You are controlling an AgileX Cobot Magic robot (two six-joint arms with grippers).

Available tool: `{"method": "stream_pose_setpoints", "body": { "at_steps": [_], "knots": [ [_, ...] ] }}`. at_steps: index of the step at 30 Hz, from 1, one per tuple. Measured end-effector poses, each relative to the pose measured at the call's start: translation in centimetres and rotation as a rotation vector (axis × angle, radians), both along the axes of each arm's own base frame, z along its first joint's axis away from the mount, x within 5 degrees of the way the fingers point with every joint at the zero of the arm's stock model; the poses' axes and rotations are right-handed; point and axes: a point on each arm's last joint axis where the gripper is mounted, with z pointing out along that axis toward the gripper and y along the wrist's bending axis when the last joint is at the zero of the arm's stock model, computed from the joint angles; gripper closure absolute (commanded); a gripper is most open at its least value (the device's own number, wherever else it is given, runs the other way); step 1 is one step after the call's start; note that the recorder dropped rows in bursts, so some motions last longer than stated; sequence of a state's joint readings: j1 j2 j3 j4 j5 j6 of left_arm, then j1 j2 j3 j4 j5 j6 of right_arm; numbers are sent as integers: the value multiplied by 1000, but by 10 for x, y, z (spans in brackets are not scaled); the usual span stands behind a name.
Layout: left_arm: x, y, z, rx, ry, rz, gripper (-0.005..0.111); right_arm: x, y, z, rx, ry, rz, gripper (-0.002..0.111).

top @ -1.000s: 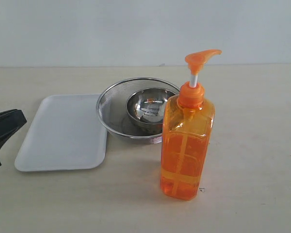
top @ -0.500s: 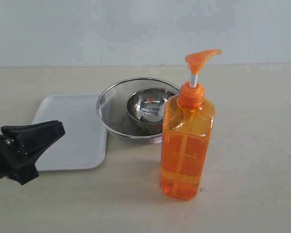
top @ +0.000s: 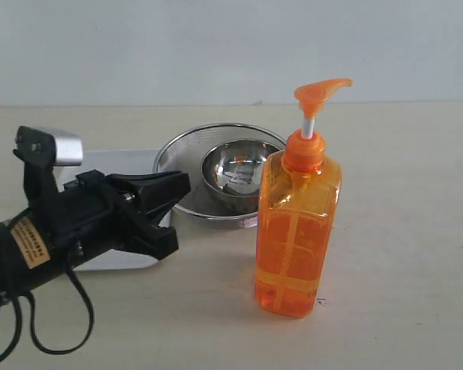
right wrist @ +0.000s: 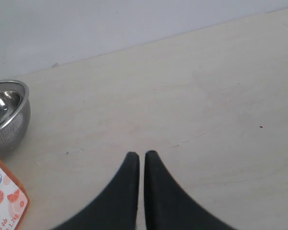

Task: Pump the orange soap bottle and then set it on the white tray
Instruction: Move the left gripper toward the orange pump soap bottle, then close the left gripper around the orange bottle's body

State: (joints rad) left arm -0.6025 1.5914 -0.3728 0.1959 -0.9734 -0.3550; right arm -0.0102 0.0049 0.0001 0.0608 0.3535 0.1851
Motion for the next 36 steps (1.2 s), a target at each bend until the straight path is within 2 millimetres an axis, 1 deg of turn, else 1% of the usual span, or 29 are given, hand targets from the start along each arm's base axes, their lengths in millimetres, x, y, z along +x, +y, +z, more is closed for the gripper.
{"method": "stream_pose_setpoints", "body": {
  "at_steps": [4, 8, 13, 17, 21, 25, 29, 32, 36],
  "knots": [
    [-1, -14, -9, 60, -31, 53, 102, 0, 0, 0, 0, 0, 0, 108],
    [-10, -27, -14, 81, -82, 46, 102, 0, 0, 0, 0, 0, 0, 108],
    [-27, -43, -15, 140, -151, 49, 102, 0, 0, 0, 0, 0, 0, 108],
    [-42, -47, -15, 135, -175, 105, 102, 0, 0, 0, 0, 0, 0, 108],
    [-57, -52, -15, 107, -171, 134, 102, 0, 0, 0, 0, 0, 0, 108],
    [-69, -64, -21, 108, -145, 150, 102, 0, 0, 0, 0, 0, 0, 108],
    [-72, -74, -36, 163, -131, 161, 102, 0, 0, 0, 0, 0, 0, 108],
    [-73, -78, -45, 204, -137, 147, 102, 0, 0, 0, 0, 0, 0, 108],
    [-75, -83, -47, 239, -178, 81, 102, 0, 0, 0, 0, 0, 0, 108]
  ]
}}
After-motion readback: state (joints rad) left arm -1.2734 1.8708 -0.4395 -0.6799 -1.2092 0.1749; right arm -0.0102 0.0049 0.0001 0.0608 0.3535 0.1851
